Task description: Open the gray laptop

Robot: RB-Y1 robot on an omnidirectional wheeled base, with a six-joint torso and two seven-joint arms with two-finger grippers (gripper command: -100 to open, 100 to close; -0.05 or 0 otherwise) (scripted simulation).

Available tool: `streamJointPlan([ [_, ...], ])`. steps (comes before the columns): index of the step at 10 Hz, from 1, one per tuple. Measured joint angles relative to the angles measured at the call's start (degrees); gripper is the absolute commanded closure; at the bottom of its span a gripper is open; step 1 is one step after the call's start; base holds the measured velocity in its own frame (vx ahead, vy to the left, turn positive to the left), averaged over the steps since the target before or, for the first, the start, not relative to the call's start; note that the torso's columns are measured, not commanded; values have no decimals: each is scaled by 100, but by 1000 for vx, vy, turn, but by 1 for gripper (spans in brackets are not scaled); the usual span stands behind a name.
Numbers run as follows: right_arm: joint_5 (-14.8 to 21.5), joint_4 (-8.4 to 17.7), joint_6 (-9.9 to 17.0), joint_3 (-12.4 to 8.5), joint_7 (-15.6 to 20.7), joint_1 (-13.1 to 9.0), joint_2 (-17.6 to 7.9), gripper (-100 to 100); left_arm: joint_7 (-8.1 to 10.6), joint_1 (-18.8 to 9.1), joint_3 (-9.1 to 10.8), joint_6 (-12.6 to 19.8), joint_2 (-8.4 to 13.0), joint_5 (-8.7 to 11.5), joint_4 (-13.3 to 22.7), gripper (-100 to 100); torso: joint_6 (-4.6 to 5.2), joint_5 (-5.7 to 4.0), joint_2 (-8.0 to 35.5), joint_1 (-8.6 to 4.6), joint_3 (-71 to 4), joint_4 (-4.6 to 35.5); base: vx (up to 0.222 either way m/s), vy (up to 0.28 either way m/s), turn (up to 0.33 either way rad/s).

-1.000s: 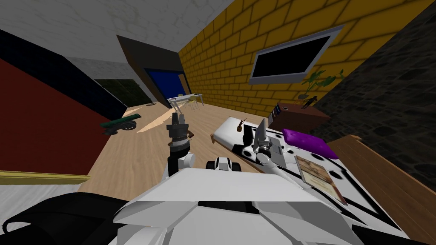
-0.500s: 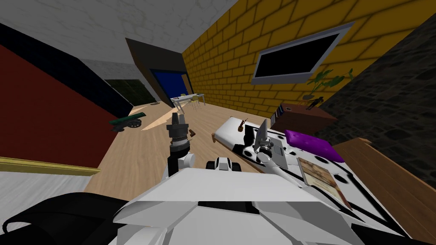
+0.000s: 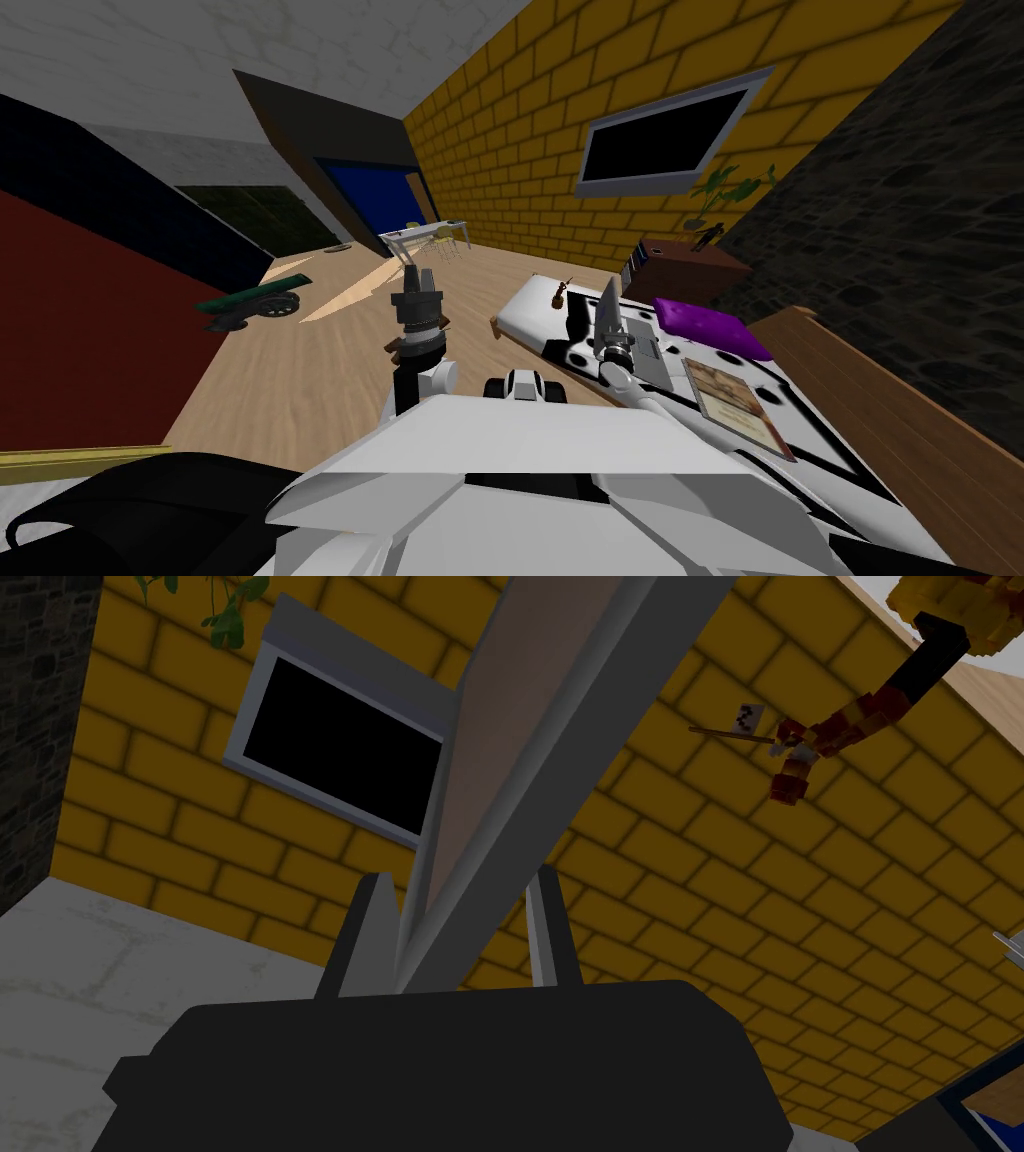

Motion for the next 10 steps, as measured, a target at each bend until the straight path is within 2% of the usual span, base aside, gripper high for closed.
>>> streamJointPlan([
  [1,17,-226,-30,59,73,120,0,100,0,0,0,0,0,0,0,0,5,2,0,3,0,1,76,31,-231],
  [3,83,-264,-32,161,28,152,5,100,0,-1,0,0,0,0,0,0,-5,-2,1,-7,2,1,33,2,-115],
  [5,-227,-202,-300,-117,325,65,185,100,0,-1,0,0,0,0,0,0,26,-20,-34,-55,-18,-31,16,-12,-71],
  [6,-351,-36,-421,-153,403,-37,181,100,0,-2,0,0,0,0,1,0,8,-38,-61,-69,-29,-45,-2,-11,24],
  [8,-635,-142,-662,-217,624,19,111,100,0,-1,0,0,0,0,0,0,5,-61,-80,-70,-42,-69,0,-8,-4],
  [10,-721,-204,-730,-236,915,40,129,100,0,-1,0,0,0,0,0,0,3,-67,-82,-69,-42,-75,15,-3,-92],
])
